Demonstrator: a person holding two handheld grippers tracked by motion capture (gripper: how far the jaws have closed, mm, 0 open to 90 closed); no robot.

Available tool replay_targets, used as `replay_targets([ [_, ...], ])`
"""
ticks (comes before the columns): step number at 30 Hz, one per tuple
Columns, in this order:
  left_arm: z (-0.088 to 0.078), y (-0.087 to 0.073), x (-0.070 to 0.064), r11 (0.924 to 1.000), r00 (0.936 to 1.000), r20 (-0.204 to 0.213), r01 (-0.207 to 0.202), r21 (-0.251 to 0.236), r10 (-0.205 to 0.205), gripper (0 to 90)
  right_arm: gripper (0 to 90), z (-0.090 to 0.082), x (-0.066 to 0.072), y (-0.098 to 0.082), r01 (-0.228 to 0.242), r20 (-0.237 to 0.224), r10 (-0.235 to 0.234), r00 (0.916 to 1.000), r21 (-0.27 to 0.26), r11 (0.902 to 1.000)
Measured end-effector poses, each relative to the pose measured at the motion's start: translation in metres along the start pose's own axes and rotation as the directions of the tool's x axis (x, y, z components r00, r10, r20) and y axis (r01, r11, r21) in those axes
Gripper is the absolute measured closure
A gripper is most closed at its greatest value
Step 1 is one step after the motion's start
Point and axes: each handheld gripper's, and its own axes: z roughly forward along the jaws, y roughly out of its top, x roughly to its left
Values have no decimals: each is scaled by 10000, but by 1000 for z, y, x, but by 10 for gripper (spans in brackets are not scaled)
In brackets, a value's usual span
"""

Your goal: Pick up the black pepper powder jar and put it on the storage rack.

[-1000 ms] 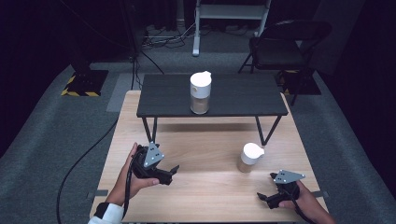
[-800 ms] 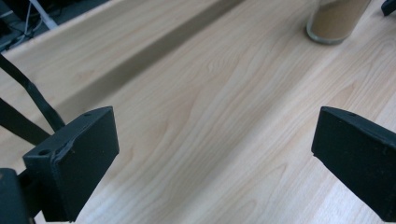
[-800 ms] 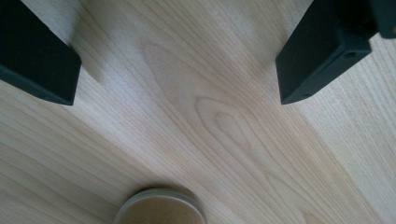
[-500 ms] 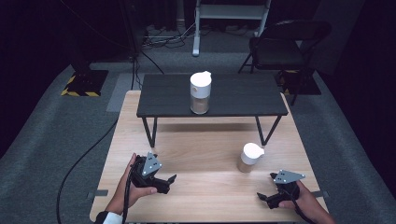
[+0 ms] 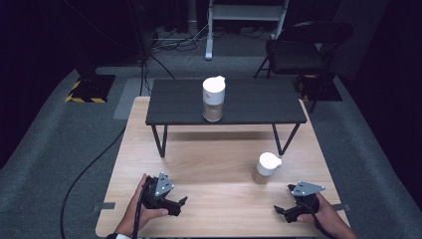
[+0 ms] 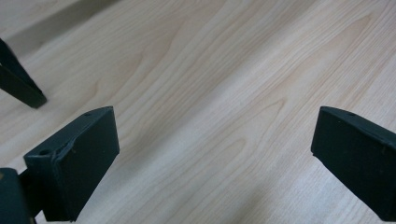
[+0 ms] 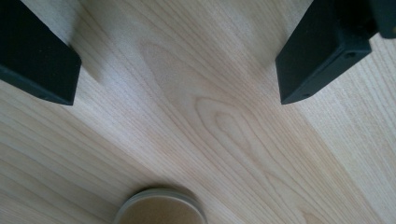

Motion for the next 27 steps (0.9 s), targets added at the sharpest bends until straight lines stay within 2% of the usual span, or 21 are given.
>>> replay_targets([
  [16, 14, -9, 3, 9975, 9998, -93, 164, 680, -158, 9, 0, 0, 0, 0, -8, 2, 8, 10000, 0, 10000],
  [24, 21, -12, 5, 9940, 9998, -34, 190, 1074, -188, 10, 0, 0, 0, 0, -10, 1, 10, 10000, 0, 10000],
  [27, 21, -13, 6, 9938, 9996, 40, 256, 1082, -262, 9, 0, 0, 0, 0, -9, 1, 9, 10000, 1, 10000],
])
